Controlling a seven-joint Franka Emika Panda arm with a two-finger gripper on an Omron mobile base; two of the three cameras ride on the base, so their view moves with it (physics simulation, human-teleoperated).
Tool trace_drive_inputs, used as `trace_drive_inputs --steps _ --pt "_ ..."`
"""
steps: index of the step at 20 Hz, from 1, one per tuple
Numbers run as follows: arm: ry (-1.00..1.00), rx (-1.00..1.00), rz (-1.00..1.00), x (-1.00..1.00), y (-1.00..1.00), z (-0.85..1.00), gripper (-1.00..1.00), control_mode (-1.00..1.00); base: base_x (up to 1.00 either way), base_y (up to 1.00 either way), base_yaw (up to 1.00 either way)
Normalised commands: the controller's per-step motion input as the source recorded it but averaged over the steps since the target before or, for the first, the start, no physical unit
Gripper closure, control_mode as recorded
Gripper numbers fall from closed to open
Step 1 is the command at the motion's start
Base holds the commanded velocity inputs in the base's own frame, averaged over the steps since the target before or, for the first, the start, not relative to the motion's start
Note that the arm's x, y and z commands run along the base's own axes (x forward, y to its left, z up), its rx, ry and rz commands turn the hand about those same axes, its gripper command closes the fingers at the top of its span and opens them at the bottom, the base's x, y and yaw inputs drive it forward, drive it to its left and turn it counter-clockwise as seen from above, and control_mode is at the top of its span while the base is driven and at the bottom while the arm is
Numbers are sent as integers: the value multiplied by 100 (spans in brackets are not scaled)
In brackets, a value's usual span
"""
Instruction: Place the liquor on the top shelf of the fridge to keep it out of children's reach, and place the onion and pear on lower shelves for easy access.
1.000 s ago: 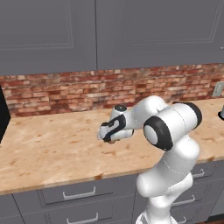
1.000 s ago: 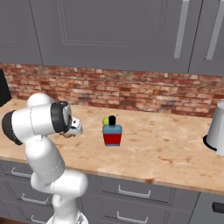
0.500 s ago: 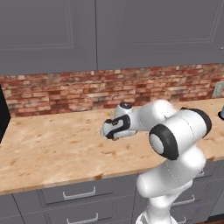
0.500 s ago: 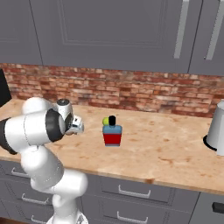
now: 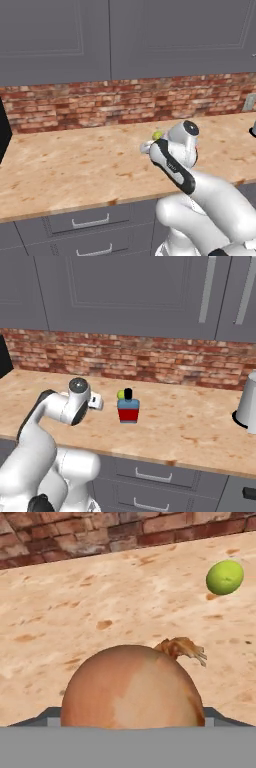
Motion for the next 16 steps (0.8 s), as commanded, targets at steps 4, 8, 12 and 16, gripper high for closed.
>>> trace_drive_inputs --steps 4,8,12,16 --pt "0 3 -1 -82 -64 100 100 -100 0 0 0" --pt "0 0 0 -76 -41 100 100 -100 0 0 0" --pt "0 0 0 -69 -19 100 100 -100 0 0 0" --pt "0 -1 0 -63 -8 100 100 -100 0 0 0"
